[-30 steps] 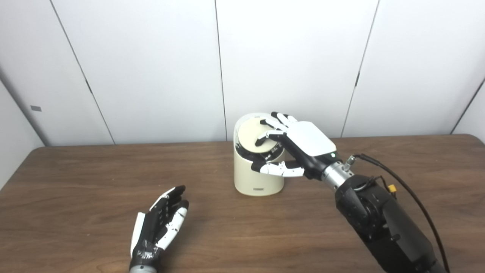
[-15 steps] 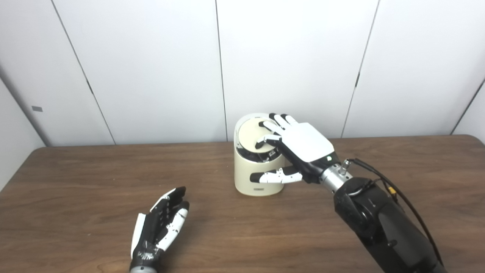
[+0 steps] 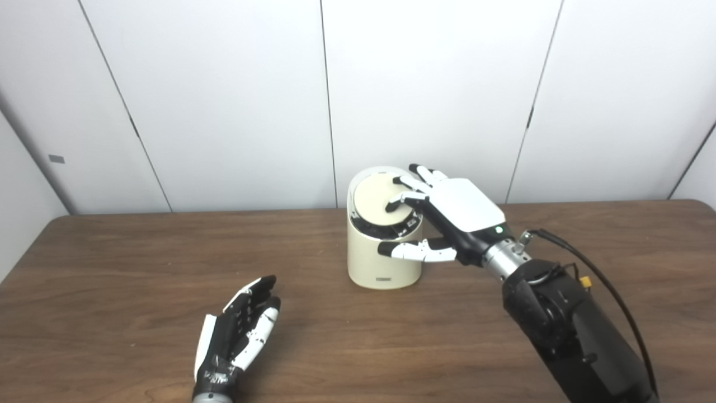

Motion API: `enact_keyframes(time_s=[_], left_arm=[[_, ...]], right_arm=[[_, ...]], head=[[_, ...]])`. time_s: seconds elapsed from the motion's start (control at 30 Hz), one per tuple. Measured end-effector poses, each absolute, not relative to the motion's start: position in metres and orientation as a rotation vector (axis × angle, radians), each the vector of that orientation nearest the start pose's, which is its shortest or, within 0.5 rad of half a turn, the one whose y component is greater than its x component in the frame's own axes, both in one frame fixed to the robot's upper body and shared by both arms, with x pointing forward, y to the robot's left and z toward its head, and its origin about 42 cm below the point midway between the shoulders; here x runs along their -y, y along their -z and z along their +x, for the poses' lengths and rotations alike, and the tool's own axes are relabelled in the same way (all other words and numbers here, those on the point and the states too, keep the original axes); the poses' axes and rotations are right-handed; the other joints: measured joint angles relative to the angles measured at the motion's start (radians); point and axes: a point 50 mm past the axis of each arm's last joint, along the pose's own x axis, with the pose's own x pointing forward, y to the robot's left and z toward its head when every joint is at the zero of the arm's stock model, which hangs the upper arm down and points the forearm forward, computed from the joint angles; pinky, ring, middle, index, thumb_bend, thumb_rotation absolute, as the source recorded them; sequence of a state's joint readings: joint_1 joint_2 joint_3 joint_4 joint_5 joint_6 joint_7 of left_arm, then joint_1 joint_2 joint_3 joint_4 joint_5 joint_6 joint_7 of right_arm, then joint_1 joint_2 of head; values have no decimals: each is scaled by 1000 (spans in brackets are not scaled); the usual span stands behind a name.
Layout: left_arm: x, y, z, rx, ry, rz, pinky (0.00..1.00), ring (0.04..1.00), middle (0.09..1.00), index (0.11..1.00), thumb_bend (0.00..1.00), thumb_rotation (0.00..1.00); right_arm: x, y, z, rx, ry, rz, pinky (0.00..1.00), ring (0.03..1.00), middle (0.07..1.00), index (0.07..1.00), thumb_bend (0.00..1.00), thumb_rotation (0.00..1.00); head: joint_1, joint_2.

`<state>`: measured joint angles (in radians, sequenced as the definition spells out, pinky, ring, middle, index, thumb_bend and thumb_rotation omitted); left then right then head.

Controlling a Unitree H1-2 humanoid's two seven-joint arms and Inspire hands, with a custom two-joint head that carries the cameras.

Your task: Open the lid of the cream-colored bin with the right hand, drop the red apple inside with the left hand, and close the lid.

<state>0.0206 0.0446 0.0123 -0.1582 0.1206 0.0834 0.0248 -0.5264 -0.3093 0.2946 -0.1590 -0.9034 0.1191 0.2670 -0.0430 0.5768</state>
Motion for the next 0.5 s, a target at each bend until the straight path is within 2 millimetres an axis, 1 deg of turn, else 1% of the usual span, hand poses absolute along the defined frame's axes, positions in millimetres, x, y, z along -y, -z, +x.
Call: enact_keyframes(time_s=[0.07, 0.13, 0.17, 0.23, 0.27, 0.33, 0.43, 0.5], left_arm=[[-230, -129, 276, 53, -55, 165, 876, 880, 864, 832, 392, 521], [-229, -131, 276, 50, -54, 165, 878, 879, 861, 833, 399, 527], [-229, -130, 276, 49, -54, 165, 871, 876, 860, 834, 400, 527], [-230, -130, 276, 49, -55, 164, 832, 861, 856, 837, 387, 511], [-230, -130, 276, 49, -55, 163, 821, 856, 855, 840, 381, 500], [-231, -131, 276, 49, -60, 159, 804, 847, 852, 846, 366, 471], [-233, -131, 276, 49, -64, 151, 796, 844, 854, 860, 353, 444], [-233, -131, 275, 49, -65, 146, 801, 845, 856, 866, 365, 453]], right_arm=[[189, -299, 392, 509, -154, -1247, 901, 971, 902, 737, 490, 999], [202, -310, 390, 512, -105, -1216, 902, 971, 896, 742, 503, 1000], [209, -314, 388, 510, -88, -1198, 905, 972, 899, 750, 509, 1000], [221, -315, 386, 491, -68, -1165, 913, 967, 899, 765, 513, 1000], [227, -312, 385, 475, -61, -1148, 922, 963, 896, 774, 509, 1000], [236, -301, 380, 442, -63, -1123, 914, 939, 891, 792, 490, 1000], [246, -279, 372, 381, -85, -1112, 854, 913, 894, 794, 480, 1000], [254, -268, 366, 345, -90, -1090, 804, 882, 870, 791, 470, 1000]], head=[[0, 0], [8, -6], [6, -6], [5, -8], [5, -9], [3, -11], [3, -11], [-2, -11]])
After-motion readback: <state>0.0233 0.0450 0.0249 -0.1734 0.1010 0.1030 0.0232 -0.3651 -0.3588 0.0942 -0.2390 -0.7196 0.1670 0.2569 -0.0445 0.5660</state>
